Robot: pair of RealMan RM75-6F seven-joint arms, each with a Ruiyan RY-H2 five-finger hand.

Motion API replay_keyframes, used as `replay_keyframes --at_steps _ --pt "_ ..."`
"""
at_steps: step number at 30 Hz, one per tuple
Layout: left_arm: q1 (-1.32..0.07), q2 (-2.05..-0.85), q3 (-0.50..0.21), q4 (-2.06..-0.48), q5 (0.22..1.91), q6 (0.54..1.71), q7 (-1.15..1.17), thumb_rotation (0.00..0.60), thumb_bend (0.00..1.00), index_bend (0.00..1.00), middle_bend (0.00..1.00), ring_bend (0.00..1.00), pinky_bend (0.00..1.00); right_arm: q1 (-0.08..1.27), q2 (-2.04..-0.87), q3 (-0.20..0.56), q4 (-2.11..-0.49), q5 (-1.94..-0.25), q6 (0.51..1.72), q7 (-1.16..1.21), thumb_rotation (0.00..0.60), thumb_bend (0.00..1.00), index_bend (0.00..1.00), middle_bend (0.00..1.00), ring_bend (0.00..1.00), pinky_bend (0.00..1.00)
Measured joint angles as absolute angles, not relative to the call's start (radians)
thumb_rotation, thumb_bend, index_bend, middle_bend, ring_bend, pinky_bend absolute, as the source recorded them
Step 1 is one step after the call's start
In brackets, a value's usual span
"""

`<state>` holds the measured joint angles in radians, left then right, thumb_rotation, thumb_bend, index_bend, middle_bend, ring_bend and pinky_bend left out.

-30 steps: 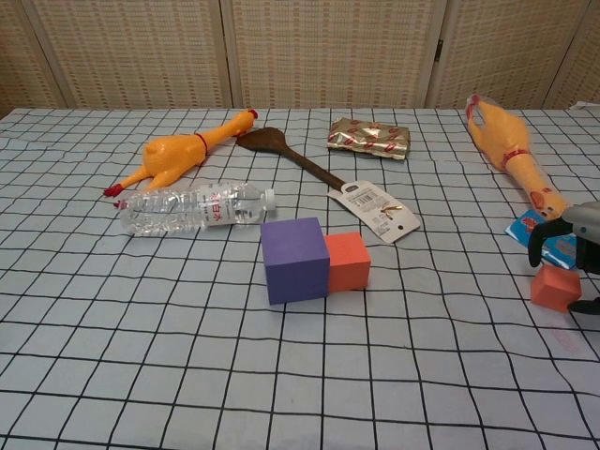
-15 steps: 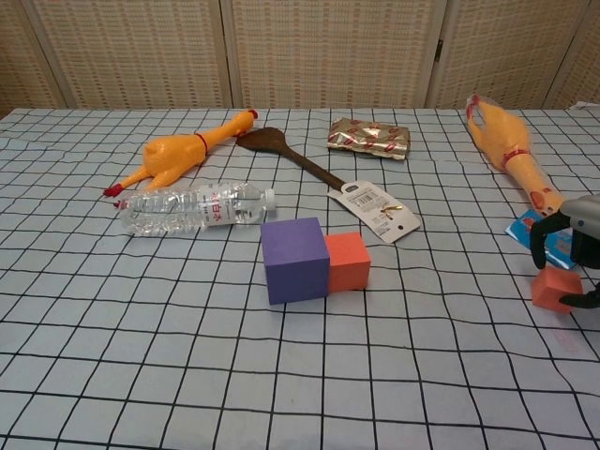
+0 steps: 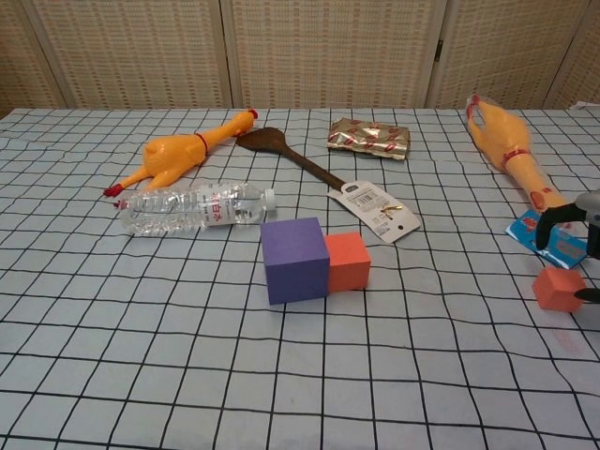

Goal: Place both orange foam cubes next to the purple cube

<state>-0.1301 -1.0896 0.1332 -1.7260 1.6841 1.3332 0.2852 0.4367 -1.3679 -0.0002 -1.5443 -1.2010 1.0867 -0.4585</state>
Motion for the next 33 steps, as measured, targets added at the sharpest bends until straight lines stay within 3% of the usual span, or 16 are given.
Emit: replay_keyframes --at_steps 33 --pt "-0.131 -1.091 0.134 -1.726 1.684 1.331 0.287 0.600 0.50 0.40 0.53 0.58 0.60 0.436 -1.377 0.013 -1.562 -1.156 1.063 -0.490 0.600 0.10 0.49 1.00 0.88 0.93"
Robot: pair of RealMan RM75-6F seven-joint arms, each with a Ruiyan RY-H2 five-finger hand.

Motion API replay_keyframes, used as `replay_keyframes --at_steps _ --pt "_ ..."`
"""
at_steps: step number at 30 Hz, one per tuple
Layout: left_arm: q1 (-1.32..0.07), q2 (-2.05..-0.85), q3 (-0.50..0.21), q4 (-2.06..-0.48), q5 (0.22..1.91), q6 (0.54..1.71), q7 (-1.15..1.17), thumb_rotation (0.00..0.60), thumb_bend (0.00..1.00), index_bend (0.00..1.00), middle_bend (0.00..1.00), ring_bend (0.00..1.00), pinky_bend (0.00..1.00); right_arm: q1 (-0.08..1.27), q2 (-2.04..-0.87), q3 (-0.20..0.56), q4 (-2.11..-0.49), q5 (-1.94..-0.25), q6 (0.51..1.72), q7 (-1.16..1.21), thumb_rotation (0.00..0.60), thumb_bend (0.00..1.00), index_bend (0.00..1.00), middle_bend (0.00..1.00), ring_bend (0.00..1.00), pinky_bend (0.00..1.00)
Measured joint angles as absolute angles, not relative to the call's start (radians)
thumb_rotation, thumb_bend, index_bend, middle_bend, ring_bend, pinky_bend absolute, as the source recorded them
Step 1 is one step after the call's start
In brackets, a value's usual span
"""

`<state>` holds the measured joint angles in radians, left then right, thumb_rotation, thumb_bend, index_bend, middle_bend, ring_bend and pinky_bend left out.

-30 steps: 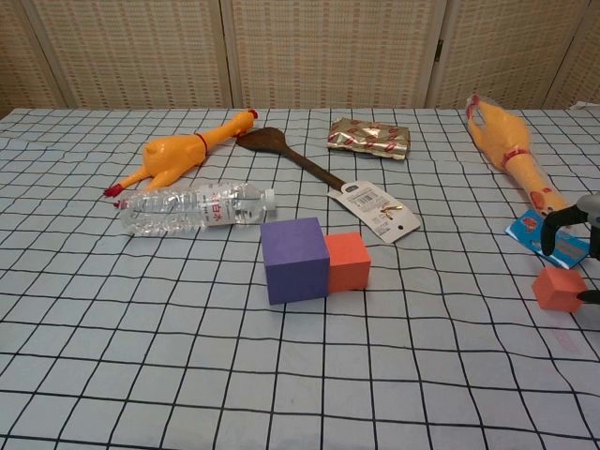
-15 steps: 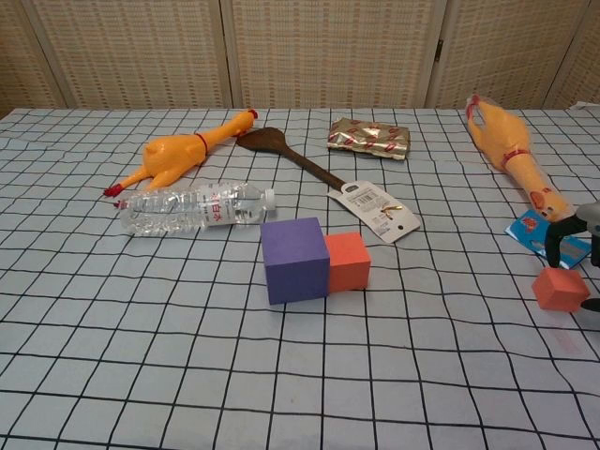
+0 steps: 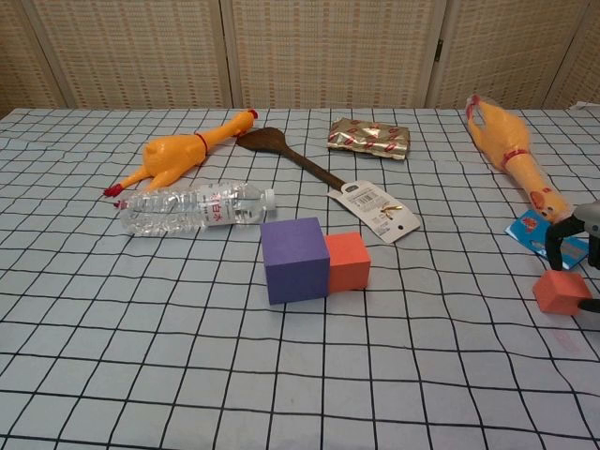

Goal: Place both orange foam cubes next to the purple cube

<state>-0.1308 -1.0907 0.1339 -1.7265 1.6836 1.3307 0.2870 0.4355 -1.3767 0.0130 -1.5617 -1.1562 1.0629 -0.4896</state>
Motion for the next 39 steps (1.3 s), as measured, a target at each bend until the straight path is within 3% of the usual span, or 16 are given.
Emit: replay_keyframes --at_steps 18,39 --pt "-0.130 -1.090 0.134 -1.725 1.684 1.333 0.286 0.600 0.50 0.40 0.53 0.58 0.60 0.499 -1.451 0.087 -1.561 -1.234 1.031 -0.342 0.600 0.10 0.53 1.00 0.88 0.93" --pt "-0.129 -1.087 0.131 -1.722 1.685 1.340 0.275 0.600 0.50 0.40 0.53 0.58 0.60 0.575 -1.602 0.128 -1.413 -1.252 0.977 -0.228 0.600 0.10 0.55 1.00 0.88 0.93"
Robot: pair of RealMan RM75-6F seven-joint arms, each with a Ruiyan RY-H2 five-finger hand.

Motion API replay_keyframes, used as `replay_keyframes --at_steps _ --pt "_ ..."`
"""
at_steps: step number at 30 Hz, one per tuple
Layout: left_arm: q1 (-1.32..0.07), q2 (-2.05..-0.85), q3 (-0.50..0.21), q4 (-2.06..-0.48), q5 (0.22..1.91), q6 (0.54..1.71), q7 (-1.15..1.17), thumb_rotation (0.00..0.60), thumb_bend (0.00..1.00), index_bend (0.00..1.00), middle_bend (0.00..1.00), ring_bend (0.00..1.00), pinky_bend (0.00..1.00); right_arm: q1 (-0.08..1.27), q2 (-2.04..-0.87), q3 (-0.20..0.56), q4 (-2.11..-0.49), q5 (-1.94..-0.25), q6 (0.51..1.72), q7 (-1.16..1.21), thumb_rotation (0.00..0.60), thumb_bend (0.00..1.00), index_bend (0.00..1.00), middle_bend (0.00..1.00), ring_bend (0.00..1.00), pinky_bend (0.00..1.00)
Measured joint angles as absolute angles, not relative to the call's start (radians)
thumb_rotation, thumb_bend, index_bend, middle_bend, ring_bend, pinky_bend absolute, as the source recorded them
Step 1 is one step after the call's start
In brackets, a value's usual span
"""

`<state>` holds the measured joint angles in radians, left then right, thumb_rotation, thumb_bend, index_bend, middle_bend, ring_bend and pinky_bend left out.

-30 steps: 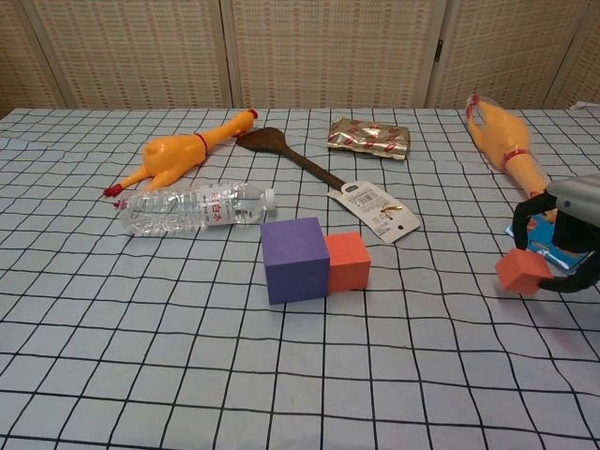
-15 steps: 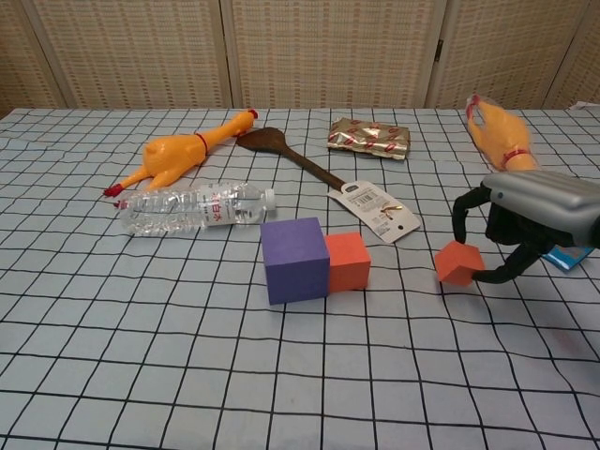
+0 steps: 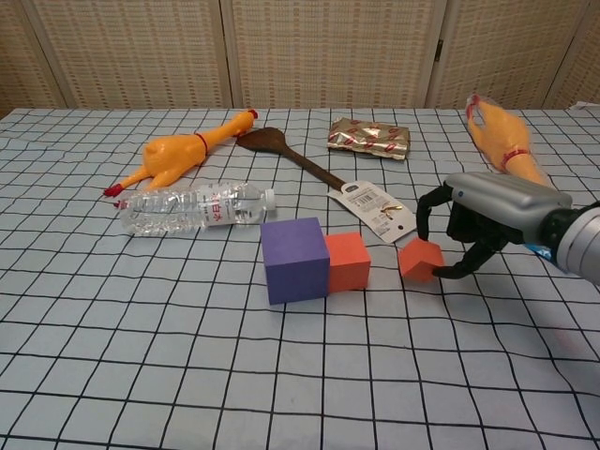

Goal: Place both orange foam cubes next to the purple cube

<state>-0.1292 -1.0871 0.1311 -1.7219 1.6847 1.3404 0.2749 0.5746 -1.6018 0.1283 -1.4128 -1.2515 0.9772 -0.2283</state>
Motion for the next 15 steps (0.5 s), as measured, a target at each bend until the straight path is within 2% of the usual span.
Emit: replay_keyframes --at_steps 15 --pt "-0.129 -1.087 0.132 -1.722 1.686 1.340 0.278 0.600 0.50 0.40 0.53 0.58 0.60 0.598 -1.652 0.140 -1.351 -1.267 0.967 -0.161 0.600 0.10 0.55 1.00 0.88 0.93"
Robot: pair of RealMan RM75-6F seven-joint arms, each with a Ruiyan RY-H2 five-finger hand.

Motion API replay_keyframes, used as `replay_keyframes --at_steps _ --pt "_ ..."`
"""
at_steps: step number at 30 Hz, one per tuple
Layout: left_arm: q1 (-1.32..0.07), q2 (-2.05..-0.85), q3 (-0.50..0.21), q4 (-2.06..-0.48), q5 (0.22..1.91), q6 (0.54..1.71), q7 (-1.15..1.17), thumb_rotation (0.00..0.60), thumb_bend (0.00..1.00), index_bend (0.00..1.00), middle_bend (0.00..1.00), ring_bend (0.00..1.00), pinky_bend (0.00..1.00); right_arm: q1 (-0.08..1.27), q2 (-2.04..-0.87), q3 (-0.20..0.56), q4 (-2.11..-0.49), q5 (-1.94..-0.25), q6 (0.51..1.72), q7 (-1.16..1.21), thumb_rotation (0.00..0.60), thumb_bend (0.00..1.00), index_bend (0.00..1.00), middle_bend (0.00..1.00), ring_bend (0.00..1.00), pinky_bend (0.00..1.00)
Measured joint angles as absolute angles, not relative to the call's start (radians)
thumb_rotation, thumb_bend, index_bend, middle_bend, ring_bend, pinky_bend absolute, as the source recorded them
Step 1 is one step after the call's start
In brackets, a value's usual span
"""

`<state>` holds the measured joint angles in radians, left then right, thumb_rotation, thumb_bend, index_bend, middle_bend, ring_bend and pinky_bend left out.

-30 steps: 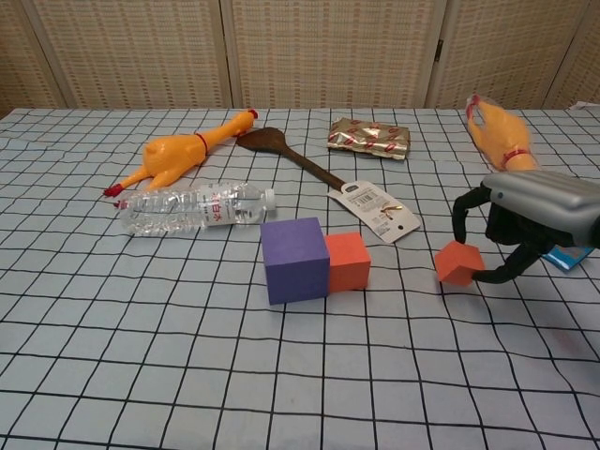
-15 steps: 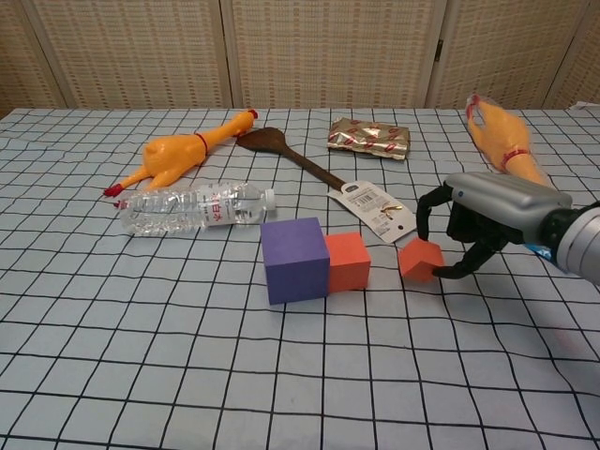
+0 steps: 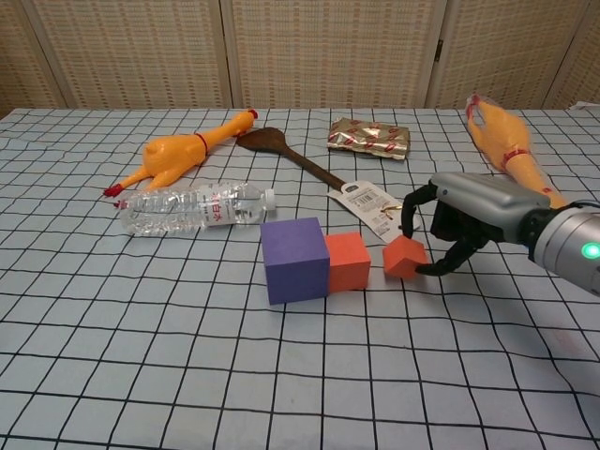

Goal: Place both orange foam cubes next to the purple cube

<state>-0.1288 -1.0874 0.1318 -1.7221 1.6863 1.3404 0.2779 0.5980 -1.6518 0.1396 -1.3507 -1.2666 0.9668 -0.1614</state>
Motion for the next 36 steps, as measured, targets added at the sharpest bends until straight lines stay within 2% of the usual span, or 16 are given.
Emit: replay_keyframes --at_steps 25,36 --pt "-0.129 -1.085 0.132 -1.721 1.689 1.342 0.275 0.600 0.50 0.40 0.53 0.58 0.60 0.606 -1.710 0.129 -1.253 -1.306 0.978 -0.089 0.600 0.10 0.55 1.00 0.88 0.93" --pt "-0.129 -1.086 0.132 -1.721 1.689 1.341 0.276 0.600 0.50 0.40 0.53 0.58 0.60 0.606 -1.720 0.132 -1.228 -1.312 0.978 -0.059 0.600 0.10 0.49 1.00 0.88 0.93"
